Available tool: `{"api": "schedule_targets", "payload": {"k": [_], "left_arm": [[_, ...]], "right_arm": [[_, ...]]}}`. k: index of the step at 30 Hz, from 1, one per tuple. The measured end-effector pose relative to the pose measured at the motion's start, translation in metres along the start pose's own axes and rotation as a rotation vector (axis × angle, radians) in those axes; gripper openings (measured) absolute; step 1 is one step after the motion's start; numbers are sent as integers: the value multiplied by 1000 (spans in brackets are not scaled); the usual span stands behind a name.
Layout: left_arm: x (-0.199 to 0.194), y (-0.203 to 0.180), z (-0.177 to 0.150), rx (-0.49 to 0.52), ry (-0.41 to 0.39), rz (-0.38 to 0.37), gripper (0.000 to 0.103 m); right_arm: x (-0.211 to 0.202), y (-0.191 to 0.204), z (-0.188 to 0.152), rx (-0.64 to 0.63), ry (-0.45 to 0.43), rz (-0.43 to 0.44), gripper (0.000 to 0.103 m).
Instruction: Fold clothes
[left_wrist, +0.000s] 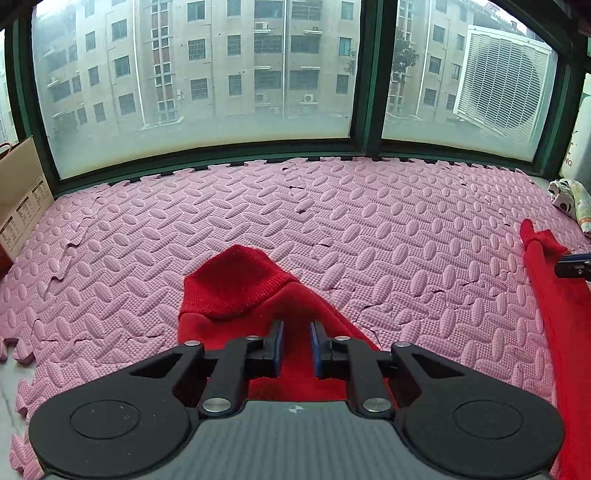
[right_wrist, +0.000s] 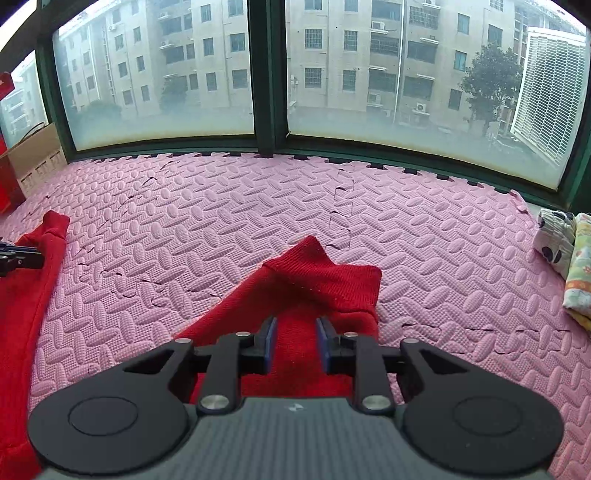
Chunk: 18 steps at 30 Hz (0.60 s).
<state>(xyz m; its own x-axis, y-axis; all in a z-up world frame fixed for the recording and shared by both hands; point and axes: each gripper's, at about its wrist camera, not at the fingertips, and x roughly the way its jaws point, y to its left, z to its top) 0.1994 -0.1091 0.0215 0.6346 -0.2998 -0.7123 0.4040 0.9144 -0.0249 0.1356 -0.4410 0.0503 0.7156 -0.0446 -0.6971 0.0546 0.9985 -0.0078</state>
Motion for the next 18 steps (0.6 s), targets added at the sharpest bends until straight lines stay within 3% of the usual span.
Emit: {"api": "schedule_targets", "payload": {"k": [10, 13, 18], "left_arm": [[22, -1, 10, -124, -68, -15, 19], [11, 0, 11, -128, -85, -41, 20], [-22, -3, -2, -56, -90, -42, 22]], "right_arm": [[31, 18, 9, -64, 11, -7, 29], [18, 22, 10, -84, 14, 0, 36], [-18, 43, 4, -146, 29, 104, 38]]}}
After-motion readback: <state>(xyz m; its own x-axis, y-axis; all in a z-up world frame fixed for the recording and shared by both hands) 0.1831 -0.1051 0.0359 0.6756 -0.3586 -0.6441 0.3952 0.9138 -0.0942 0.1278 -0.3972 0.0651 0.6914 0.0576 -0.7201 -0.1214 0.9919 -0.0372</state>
